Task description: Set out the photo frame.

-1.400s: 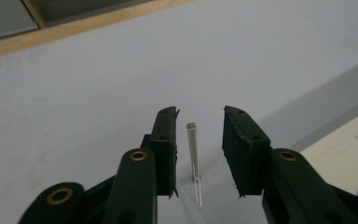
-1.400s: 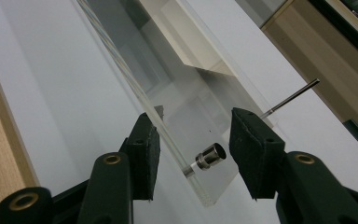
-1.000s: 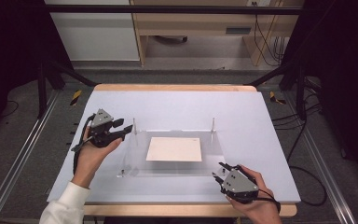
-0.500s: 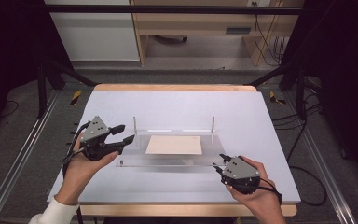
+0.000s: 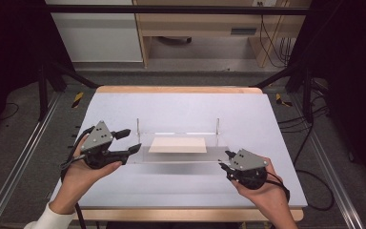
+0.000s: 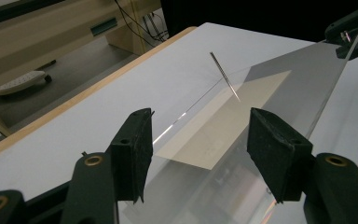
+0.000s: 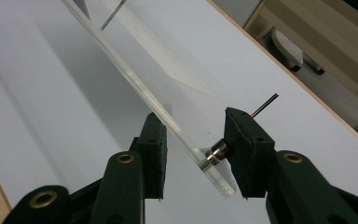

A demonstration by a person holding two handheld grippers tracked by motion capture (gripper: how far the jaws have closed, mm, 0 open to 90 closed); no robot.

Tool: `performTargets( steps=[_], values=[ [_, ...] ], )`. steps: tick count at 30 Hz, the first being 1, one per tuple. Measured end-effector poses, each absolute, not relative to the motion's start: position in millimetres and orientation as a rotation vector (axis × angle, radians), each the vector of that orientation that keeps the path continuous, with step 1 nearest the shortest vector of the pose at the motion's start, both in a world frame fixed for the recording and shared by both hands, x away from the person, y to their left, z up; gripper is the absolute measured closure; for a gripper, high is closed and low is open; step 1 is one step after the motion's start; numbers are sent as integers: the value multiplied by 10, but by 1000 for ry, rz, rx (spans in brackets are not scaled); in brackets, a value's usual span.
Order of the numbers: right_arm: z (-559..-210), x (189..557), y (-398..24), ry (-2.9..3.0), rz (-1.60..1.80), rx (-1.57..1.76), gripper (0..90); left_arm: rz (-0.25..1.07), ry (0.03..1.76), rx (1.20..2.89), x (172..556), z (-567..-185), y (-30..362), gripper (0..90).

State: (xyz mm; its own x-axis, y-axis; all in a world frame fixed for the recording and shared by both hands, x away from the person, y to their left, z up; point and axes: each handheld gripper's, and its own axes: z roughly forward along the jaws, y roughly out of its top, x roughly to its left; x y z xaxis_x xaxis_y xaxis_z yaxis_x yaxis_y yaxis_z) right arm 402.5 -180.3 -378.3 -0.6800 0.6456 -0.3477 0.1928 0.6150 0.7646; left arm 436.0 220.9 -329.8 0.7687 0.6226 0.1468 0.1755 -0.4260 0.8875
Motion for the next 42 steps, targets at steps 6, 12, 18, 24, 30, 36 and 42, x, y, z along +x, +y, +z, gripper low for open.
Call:
performTargets(
  steps=[6, 12, 18, 24, 30, 36, 42],
  values=[
    [-3733, 4067, -1806, 2229, 961, 677, 605, 595, 531, 2004, 4334, -3301, 2199, 389],
    [-3692, 4105, -1812, 2238, 965, 682, 605, 624, 440, 2058, 4267, -3320, 2202, 382],
    [-3661, 4128, -1810, 2240, 964, 697, 603, 672, 360, 2130, 4200, -3374, 2143, 402],
    [-3617, 4162, -1807, 2249, 963, 716, 602, 701, 300, 2162, 4160, -3436, 2079, 469],
    [-3564, 4207, -1803, 2261, 956, 730, 602, 711, 302, 2184, 4201, -3493, 2053, 549],
    [-3514, 4253, -1802, 2274, 954, 742, 601, 717, 321, 2185, 4267, -3512, 2032, 589],
    [-3491, 4275, -1804, 2281, 951, 744, 601, 738, 320, 2200, 4292, -3530, 2037, 656]
  ],
)
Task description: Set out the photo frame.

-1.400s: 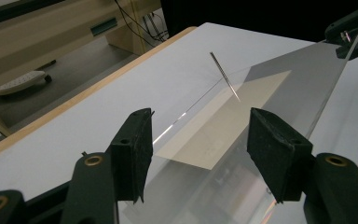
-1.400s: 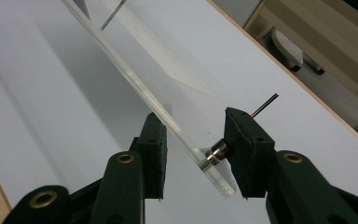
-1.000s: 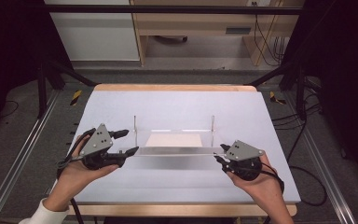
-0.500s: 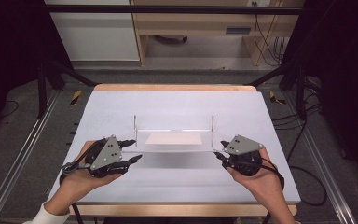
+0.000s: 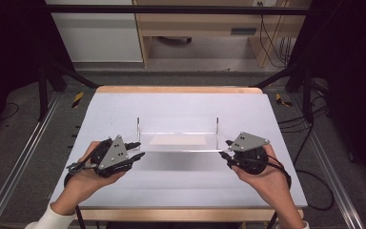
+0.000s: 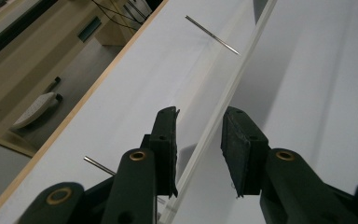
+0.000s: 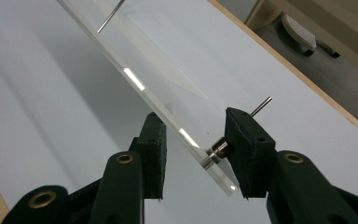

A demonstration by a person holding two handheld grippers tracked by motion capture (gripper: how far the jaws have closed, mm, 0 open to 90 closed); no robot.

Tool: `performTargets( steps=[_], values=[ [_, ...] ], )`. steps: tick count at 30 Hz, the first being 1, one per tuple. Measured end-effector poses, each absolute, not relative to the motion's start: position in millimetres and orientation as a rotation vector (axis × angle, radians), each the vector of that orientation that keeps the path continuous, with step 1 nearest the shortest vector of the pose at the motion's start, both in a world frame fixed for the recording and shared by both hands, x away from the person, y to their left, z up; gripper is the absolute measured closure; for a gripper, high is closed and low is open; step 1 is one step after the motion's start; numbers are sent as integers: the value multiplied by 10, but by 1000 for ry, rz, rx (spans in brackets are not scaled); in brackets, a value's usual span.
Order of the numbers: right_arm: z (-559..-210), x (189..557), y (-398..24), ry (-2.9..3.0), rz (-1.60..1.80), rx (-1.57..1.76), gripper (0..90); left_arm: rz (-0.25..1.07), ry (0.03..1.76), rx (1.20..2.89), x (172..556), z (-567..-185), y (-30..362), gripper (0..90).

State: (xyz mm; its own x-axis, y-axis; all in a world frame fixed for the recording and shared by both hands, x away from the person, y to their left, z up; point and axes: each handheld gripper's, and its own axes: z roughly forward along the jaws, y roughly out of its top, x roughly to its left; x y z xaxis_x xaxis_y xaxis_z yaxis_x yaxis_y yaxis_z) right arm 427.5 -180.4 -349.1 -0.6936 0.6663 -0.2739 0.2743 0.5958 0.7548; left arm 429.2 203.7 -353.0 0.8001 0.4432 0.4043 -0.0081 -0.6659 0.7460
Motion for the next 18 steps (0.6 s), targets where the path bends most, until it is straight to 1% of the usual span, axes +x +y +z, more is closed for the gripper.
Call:
performTargets(
  steps=[3, 5, 8, 18],
  values=[
    [-3481, 4284, -1802, 2284, 951, 748, 602, 743, 319, 2205, 4300, -3531, 2048, 656],
    [-3478, 4289, -1803, 2286, 951, 747, 601, 722, 319, 2192, 4308, -3524, 2068, 656],
    [-3464, 4299, -1803, 2290, 947, 754, 601, 728, 321, 2194, 4337, -3530, 2087, 675],
    [-3453, 4315, -1806, 2299, 948, 751, 602, 747, 307, 2205, 4350, -3545, 2097, 689]
  ],
)
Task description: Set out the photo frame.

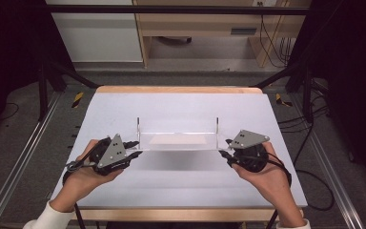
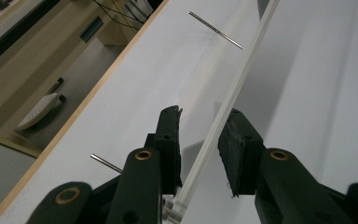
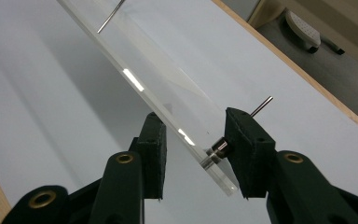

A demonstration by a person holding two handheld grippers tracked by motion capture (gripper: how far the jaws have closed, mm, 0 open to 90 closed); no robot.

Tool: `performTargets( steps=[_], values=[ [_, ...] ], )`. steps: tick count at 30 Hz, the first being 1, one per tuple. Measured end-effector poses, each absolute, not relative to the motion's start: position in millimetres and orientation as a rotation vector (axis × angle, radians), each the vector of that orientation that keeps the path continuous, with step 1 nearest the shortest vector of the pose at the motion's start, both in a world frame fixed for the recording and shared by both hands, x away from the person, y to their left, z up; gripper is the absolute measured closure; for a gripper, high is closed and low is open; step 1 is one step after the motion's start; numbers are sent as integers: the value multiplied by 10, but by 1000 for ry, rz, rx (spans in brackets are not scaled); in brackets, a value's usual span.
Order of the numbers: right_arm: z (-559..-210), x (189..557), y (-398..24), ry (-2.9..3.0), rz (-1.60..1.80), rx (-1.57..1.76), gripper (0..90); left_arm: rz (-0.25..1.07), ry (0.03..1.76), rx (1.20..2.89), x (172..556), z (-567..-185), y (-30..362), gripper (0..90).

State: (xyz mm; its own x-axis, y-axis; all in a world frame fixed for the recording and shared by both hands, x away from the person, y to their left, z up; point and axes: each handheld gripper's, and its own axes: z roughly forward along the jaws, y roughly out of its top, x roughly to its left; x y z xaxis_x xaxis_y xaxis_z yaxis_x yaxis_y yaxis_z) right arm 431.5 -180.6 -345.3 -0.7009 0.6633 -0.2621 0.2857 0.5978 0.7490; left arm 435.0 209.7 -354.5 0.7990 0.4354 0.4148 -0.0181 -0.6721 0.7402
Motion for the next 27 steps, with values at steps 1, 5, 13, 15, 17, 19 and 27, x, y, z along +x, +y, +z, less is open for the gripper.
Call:
performTargets(
  steps=[1, 5, 13, 15, 17, 19, 27],
  values=[
    [-3452, 4315, -1806, 2298, 947, 752, 602, 745, 307, 2205, 4354, -3542, 2098, 690],
    [-3453, 4325, -1815, 2296, 964, 748, 599, 745, 308, 2217, 4366, -3524, 2093, 696],
    [-3489, 4333, -1857, 2266, 1014, 725, 577, 740, 307, 2238, 4401, -3480, 2085, 701],
    [-3545, 4345, -1884, 2241, 1041, 711, 520, 738, 305, 2243, 4399, -3480, 2084, 703],
    [-3575, 4356, -1887, 2237, 1041, 698, 508, 740, 304, 2243, 4401, -3478, 2085, 703],
    [-3630, 4376, -1883, 2237, 1049, 687, 500, 734, 311, 2240, 4407, -3474, 2083, 702],
    [-3650, 4409, -1889, 2188, 1048, 670, 587, 734, 314, 2243, 4442, -3439, 2084, 698]
  ],
)
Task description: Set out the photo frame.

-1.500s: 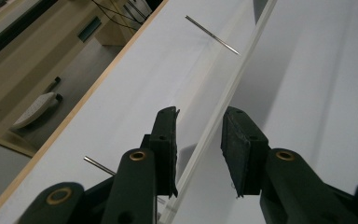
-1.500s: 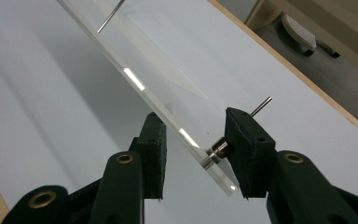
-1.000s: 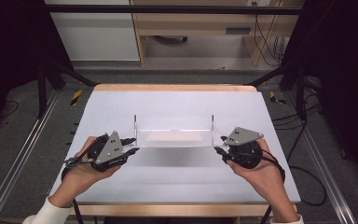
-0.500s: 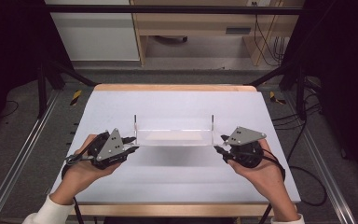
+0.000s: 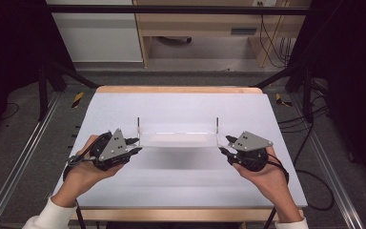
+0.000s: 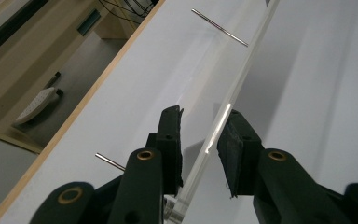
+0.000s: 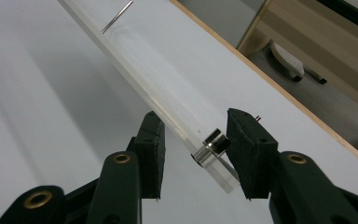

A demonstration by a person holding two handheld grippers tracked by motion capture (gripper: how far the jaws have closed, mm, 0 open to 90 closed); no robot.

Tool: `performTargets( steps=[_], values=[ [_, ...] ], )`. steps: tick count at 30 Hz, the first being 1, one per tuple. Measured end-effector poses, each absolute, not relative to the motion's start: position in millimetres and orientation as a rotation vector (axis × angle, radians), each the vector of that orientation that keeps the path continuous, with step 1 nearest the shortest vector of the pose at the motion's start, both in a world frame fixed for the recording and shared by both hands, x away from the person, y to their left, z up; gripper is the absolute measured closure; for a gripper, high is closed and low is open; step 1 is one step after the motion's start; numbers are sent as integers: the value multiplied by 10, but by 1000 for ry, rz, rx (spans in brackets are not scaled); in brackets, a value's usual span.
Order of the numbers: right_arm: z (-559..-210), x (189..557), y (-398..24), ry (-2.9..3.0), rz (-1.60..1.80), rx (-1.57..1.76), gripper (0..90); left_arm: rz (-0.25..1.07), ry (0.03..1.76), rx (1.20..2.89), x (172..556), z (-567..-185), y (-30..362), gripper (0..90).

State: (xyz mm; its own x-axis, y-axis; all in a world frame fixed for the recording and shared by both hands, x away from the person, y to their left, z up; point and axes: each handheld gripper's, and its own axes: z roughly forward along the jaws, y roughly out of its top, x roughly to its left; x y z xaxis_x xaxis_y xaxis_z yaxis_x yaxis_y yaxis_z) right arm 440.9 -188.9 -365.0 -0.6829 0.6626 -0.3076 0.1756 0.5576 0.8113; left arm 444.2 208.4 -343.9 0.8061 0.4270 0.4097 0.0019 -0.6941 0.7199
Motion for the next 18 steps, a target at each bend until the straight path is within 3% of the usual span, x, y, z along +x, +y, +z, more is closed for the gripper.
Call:
performTargets(
  steps=[18],
  values=[
    [-3461, 4683, -1899, 2137, 1090, 699, 571, 717, 376, 2158, 4791, -3240, 2104, 628]
  ],
)
